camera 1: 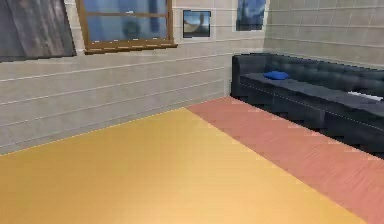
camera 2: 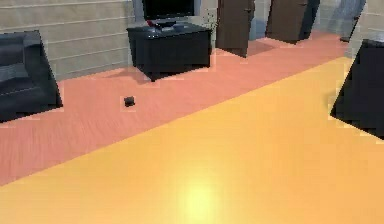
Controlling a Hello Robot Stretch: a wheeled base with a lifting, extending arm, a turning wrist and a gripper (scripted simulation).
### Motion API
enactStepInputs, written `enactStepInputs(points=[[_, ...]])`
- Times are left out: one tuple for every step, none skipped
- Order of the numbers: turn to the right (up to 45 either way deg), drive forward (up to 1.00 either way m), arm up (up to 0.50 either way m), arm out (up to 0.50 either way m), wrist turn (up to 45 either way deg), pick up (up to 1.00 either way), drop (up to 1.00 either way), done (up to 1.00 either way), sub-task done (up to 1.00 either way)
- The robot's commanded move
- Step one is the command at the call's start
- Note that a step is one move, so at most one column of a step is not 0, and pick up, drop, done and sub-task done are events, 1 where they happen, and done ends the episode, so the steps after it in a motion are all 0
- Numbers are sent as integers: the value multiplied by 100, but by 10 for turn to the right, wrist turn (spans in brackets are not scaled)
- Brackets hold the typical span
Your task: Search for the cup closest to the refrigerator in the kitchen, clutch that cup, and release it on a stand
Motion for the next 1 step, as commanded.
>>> enactStepInputs(points=[[0, 45, 0, 0, 0, 0, 0, 0, 0]])
